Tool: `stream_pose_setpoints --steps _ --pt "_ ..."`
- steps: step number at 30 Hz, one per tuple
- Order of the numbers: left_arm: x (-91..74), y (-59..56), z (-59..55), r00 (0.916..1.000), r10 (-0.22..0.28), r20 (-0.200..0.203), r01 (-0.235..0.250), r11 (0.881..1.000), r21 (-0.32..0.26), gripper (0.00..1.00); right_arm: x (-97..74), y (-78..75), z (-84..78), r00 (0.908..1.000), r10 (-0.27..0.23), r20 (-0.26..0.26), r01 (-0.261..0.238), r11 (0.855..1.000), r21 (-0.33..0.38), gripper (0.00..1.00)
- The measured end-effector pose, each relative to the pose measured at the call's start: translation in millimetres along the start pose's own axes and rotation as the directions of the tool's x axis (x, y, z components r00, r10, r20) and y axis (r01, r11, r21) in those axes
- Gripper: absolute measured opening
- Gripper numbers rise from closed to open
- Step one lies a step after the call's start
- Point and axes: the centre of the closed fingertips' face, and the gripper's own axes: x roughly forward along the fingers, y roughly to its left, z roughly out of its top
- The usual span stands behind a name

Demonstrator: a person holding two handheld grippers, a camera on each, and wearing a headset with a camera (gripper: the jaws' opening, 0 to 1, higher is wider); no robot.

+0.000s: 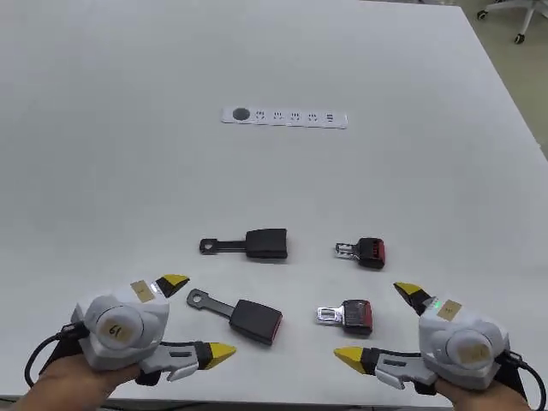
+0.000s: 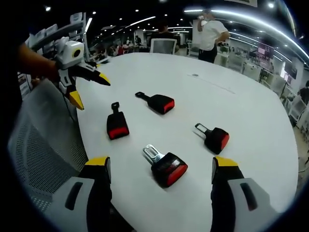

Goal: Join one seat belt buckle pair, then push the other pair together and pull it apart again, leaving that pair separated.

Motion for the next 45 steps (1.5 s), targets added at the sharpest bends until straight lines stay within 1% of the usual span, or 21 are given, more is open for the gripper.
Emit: stream_pose_setpoints --steps 1,5,6,11,12,18,20,24,25,27,29,30,31,32,33,35,37,39,40,42,45 --pt "2.7 -6.6 3.1 0.9993 -0.034 -0.017 0.034 0.999 0.01 0.78 2.6 -1.1 -2.0 0.9998 0.012 -0.013 -0.012 1.0 -0.015 0.83" --pt "16.8 -10.3 0.5 0.9959 -0.07 -0.058 0.075 0.993 0.091 0.77 10.6 -2.4 -5.9 0.9974 0.054 -0.048 -0.057 0.997 -0.053 0.81" --pt "19.3 -12.6 0.8 0.9945 -0.085 -0.062 0.09 0.991 0.1 0.77 12.7 -0.6 -8.9 0.9936 0.084 -0.076 -0.089 0.993 -0.074 0.79" --pt "35.6 -22.3 -2.0 0.9818 -0.152 -0.113 0.168 0.975 0.147 0.75 18.6 2.4 -8.0 0.9853 0.13 -0.11 -0.144 0.982 -0.124 0.76" --pt "39.9 -23.4 -4.6 0.9766 -0.163 -0.14 0.187 0.965 0.182 0.75 21.5 -1.5 -11.6 0.9831 0.136 -0.122 -0.152 0.98 -0.128 0.75" --pt "60.8 -23.5 -8.4 0.9628 -0.204 -0.177 0.244 0.939 0.244 0.7 31.0 -4.5 -23.0 0.9661 0.185 -0.18 -0.214 0.964 -0.159 0.7" --pt "67.7 -24.7 -7.9 0.957 -0.228 -0.18 0.27 0.925 0.267 0.68 35.3 -8.4 -27.4 0.9625 0.187 -0.196 -0.221 0.961 -0.165 0.71" --pt "79.4 -25.7 -11.3 0.9434 -0.251 -0.217 0.309 0.901 0.304 0.63 37.1 -10.5 -27.1 0.9558 0.202 -0.214 -0.239 0.957 -0.164 0.7" --pt "82.5 -25.7 -14.0 0.9361 -0.26 -0.237 0.328 0.887 0.325 0.62 37.9 -10.7 -27.3 0.9534 0.207 -0.22 -0.246 0.955 -0.166 0.69" --pt "86.2 -27.5 -15.3 0.9285 -0.273 -0.251 0.35 0.87 0.346 0.57 38.8 -10.1 -28.4 0.9484 0.218 -0.23 -0.26 0.951 -0.168 0.67" --pt "88.3 -27.7 -17.4 0.9237 -0.279 -0.263 0.361 0.863 0.353 0.51 40.1 -10.7 -32.1 0.9438 0.223 -0.244 -0.269 0.947 -0.175 0.62" --pt "90.6 -24.8 -17.2 0.9281 -0.265 -0.262 0.351 0.857 0.377 0.49 39.8 -11.6 -33.6 0.9408 0.217 -0.261 -0.272 0.942 -0.197 0.61" --pt "90.8 -26.1 -14.7 0.9272 -0.276 -0.253 0.357 0.857 0.372 0.47 41.3 -11.7 -36.2 0.938 0.219 -0.269 -0.278 0.938 -0.205 0.6" --pt "89.7 -24.1 -15.9 0.9251 -0.271 -0.266 0.356 0.863 0.358 0.47 41.4 -12.1 -39.7 0.931 0.22 -0.292 -0.288 0.933 -0.215 0.58" --pt "89.3 -25.0 -15.0 0.9233 -0.281 -0.261 0.364 0.859 0.36 0.46 42.0 -11.7 -39.9 0.9307 0.219 -0.293 -0.288 0.932 -0.219 0.56" --pt "90.4 -23.6 -13.8 0.9299 -0.273 -0.246 0.351 0.86 0.369 0.44 41.3 -10.4 -39.7 0.9301 0.222 -0.293 -0.296 0.925 -0.239 0.52" --pt "91.7 -21.4 -13.3 0.9362 -0.26 -0.237 0.331 0.878 0.347 0.41 41.9 -10.8 -41.6 0.9275 0.219 -0.303 -0.299 0.921 -0.25 0.45" --pt "92.4 -21.2 -12.2 0.9406 -0.253 -0.226 0.321 0.88 0.35 0.4 43.4 -11.5 -43.6 0.9263 0.209 -0.314 -0.298 0.915 -0.272 0.4" --pt "93.2 -21.0 -11.7 0.9433 -0.252 -0.216 0.316 0.882 0.351 0.39 44.1 -14.3 -44.0 0.9294 0.19 -0.316 -0.287 0.911 -0.295 0.39" --pt "93.4 -20.0 -11.7 0.9478 -0.244 -0.205 0.303 0.89 0.34 0.39 45.7 -9.7 -42.1 0.9273 0.201 -0.316 -0.296 0.91 -0.291 0.37" --pt "93.7 -19.3 -11.0 0.954 -0.229 -0.193 0.283 0.902 0.327 0.38 46.9 -12.3 -42.3 0.9256 0.206 -0.318 -0.302 0.907 -0.294 0.37"
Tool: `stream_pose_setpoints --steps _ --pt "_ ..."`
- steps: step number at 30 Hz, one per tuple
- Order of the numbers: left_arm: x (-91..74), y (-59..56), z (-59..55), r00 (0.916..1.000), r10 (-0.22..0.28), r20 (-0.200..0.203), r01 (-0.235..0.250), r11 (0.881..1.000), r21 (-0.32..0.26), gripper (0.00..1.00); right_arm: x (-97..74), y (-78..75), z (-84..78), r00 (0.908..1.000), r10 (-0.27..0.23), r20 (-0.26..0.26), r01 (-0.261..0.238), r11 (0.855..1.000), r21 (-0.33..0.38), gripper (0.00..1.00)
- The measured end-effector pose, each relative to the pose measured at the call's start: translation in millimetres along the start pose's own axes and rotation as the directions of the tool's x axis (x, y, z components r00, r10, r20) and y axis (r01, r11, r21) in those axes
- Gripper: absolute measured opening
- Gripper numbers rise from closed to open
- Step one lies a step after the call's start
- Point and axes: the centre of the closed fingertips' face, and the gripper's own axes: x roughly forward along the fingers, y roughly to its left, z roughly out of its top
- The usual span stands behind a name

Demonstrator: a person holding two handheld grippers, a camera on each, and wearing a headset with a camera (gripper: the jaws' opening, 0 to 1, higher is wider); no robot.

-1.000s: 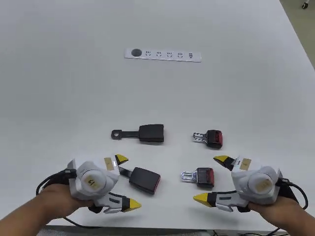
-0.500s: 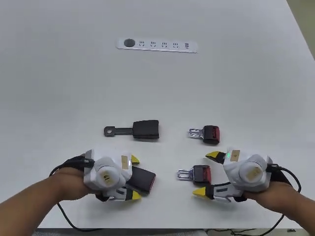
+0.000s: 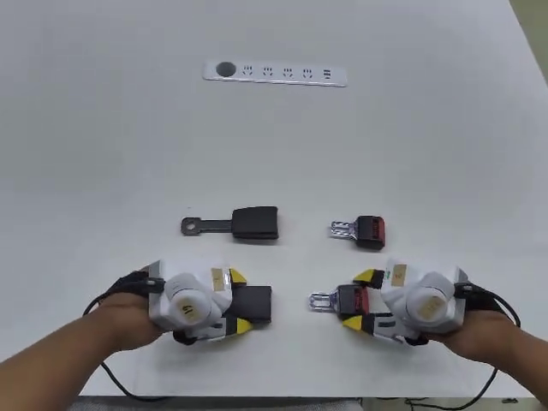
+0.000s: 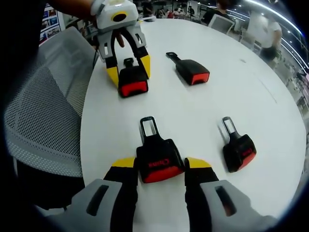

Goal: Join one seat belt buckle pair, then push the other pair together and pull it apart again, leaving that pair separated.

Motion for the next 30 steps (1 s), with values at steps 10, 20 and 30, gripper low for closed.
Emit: stream_pose_setpoints --steps 10,20,30 --pt "-0.7 -1.0 1.7 0.9999 -0.001 -0.014 0.001 1.0 0.006 0.37 3.5 1.7 2.4 0.9994 0.009 -0.033 -0.01 1.0 -0.011 0.36" --pt "0.7 -0.7 1.5 0.9988 -0.028 -0.041 0.03 0.999 0.036 0.36 15.1 8.7 19.3 0.9999 0.006 -0.014 -0.006 1.0 0.002 0.36" --pt "2.1 -0.1 0.8 0.9982 -0.032 -0.051 0.034 0.999 0.037 0.36 25.6 14.3 34.8 0.9998 0.016 0.012 -0.016 1.0 -0.009 0.36"
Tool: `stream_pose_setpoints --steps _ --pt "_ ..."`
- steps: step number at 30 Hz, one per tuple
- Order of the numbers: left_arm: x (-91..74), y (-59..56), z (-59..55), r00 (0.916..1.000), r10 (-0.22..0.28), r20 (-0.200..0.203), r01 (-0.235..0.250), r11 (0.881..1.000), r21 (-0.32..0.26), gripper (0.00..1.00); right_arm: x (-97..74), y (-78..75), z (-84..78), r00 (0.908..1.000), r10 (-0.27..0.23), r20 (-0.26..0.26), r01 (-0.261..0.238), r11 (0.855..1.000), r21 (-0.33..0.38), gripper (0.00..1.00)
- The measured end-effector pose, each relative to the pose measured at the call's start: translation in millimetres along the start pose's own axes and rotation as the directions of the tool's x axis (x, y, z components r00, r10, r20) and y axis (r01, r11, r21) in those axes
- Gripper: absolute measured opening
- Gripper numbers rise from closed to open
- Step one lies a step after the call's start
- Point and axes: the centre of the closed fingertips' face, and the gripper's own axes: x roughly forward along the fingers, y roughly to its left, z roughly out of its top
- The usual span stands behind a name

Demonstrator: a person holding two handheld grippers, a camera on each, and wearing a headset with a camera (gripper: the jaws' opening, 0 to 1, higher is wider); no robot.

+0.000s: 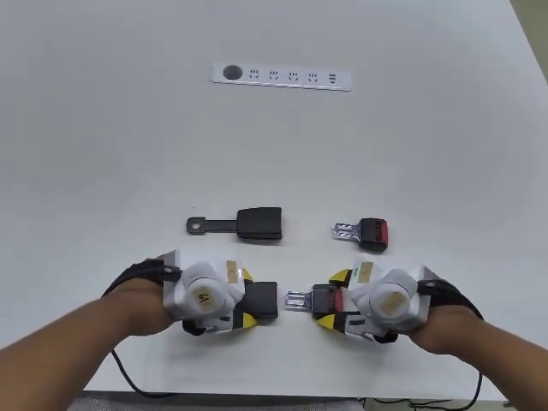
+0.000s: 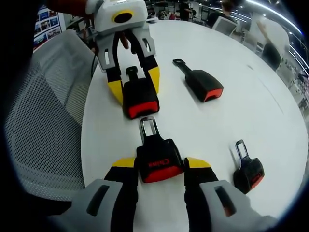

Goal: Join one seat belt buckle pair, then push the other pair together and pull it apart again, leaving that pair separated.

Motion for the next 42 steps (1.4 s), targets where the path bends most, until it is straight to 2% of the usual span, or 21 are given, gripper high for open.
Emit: stream_pose_setpoints --steps 7,8,13,14,16,23,37,38,39,42 --pt "0.6 0.0 0.0 0.9997 -0.02 -0.013 0.02 1.0 0.024 0.36 6.0 5.8 10.8 0.9998 0.019 0.012 -0.019 1.0 -0.016 0.36" --pt "0.5 -0.2 0.1 0.9995 -0.025 -0.018 0.026 0.999 0.032 0.36 6.6 5.7 11.3 0.9998 0.016 0.006 -0.016 0.999 -0.044 0.36" --pt "1.2 -0.1 0.0 0.9991 -0.034 -0.026 0.035 0.998 0.046 0.36 13.9 11.1 22.4 0.9993 0.019 0.031 -0.019 1.0 -0.006 0.36" --pt "1.2 -0.1 -0.7 0.999 -0.036 -0.026 0.038 0.998 0.05 0.36 13.0 9.7 20.3 0.9999 0.009 0.014 -0.008 0.999 -0.038 0.36" --pt "1.5 0.0 -0.9 0.999 -0.038 -0.022 0.039 0.998 0.051 0.36 12.8 9.5 19.3 0.9998 0.009 0.015 -0.009 1.0 -0.001 0.36" --pt "1.9 0.8 -1.1 0.9966 -0.069 -0.046 0.073 0.994 0.083 0.35 16.2 9.3 24.1 0.9999 0.007 0.014 -0.007 1.0 -0.011 0.35" --pt "2.5 1.9 -2.5 0.9945 -0.086 -0.06 0.091 0.992 0.085 0.35 25.5 17.0 38.1 1.0 -0.004 -0.007 0.004 1.0 0.007 0.35" --pt "2.2 1.3 -1.8 0.9934 -0.094 -0.065 0.1 0.991 0.085 0.35 27.9 18.8 42.2 1.0 0.008 0.003 -0.008 1.0 -0.009 0.35" --pt "0.6 0.9 -1.5 0.9937 -0.092 -0.063 0.098 0.991 0.089 0.35 27.4 19.0 38.2 0.9998 -0.004 -0.017 0.004 1.0 0.017 0.35" --pt "-1.3 0.4 -0.3 0.9935 -0.096 -0.061 0.101 0.991 0.089 0.35 28.4 19.7 38.5 0.9997 0.003 -0.023 -0.003 1.0 0.003 0.35"
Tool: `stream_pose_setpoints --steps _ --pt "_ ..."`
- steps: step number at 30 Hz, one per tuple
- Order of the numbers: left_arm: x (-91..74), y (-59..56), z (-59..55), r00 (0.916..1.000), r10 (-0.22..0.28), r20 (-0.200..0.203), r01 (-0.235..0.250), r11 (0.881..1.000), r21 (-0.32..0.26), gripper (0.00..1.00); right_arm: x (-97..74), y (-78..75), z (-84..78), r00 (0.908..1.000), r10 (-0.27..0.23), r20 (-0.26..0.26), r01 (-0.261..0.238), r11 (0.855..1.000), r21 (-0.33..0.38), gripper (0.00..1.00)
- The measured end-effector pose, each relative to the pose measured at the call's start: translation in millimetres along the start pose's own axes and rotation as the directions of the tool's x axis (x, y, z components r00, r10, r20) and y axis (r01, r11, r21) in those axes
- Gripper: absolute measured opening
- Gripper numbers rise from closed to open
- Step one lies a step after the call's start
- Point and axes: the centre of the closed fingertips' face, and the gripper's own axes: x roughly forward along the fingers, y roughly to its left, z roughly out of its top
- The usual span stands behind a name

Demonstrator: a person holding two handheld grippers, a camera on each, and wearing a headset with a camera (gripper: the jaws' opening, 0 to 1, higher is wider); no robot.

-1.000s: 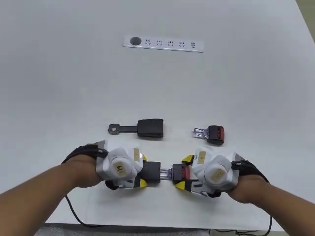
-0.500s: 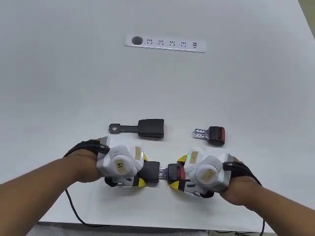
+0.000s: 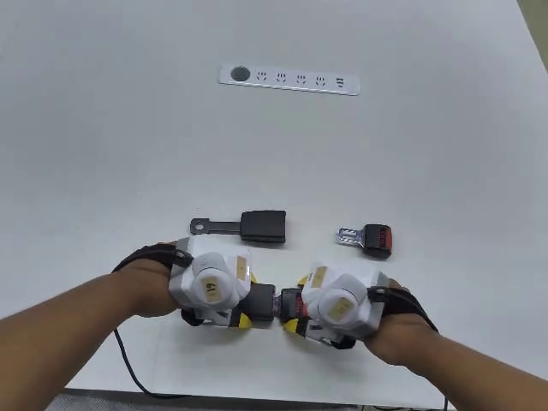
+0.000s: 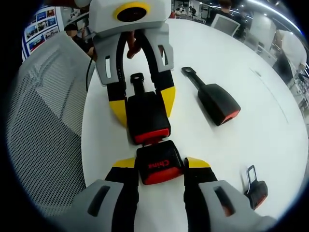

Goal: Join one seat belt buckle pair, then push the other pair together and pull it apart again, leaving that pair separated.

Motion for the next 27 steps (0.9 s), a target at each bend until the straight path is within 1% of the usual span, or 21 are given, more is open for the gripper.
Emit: stream_pose_setpoints --steps 4,7,9,12,15,21,24,27 --pt "-2.1 -1.2 0.9 1.0 0.001 0.005 -0.001 1.0 -0.001 0.35 0.1 -1.7 0.5 0.9999 0.004 0.01 -0.004 1.0 -0.007 0.35" --pt "-2.7 -1.3 0.3 0.9999 -0.001 0.011 0.001 1.0 -0.002 0.35 1.7 -2.0 1.7 1.0 0.001 0.008 -0.001 1.0 -0.003 0.35" --pt "-2.9 -1.5 0.0 0.9999 -0.002 0.011 0.002 1.0 -0.001 0.35 -0.4 -1.7 1.7 1.0 0.001 0.008 -0.001 1.0 -0.003 0.35" --pt "-3.1 -1.3 -1.2 0.9999 -0.002 0.013 0.002 1.0 -0.001 0.35 -0.3 -2.8 2.0 0.9998 0.001 0.019 -0.001 1.0 -0.005 0.35" --pt "-2.6 -1.4 -2.1 0.9999 -0.001 0.015 0.001 1.0 -0.006 0.35 -0.8 -3.6 2.7 0.9994 0.001 0.035 0.0 1.0 -0.009 0.35" --pt "-2.2 -1.5 -3.4 0.9997 0.001 0.026 0.0 1.0 -0.01 0.35 -2.4 -4.7 2.5 0.996 0.001 0.089 0.0 1.0 -0.013 0.35" --pt "-2.2 -2.0 -3.4 0.9998 0.001 0.022 -0.001 1.0 -0.008 0.35 -1.6 -4.0 1.5 0.9953 0.007 0.097 -0.004 1.0 -0.024 0.35" --pt "-2.0 -0.6 -5.6 0.9992 -0.01 0.039 0.01 1.0 -0.013 0.35 -1.7 -4.3 1.6 0.994 0.016 0.108 -0.011 0.999 -0.044 0.35"
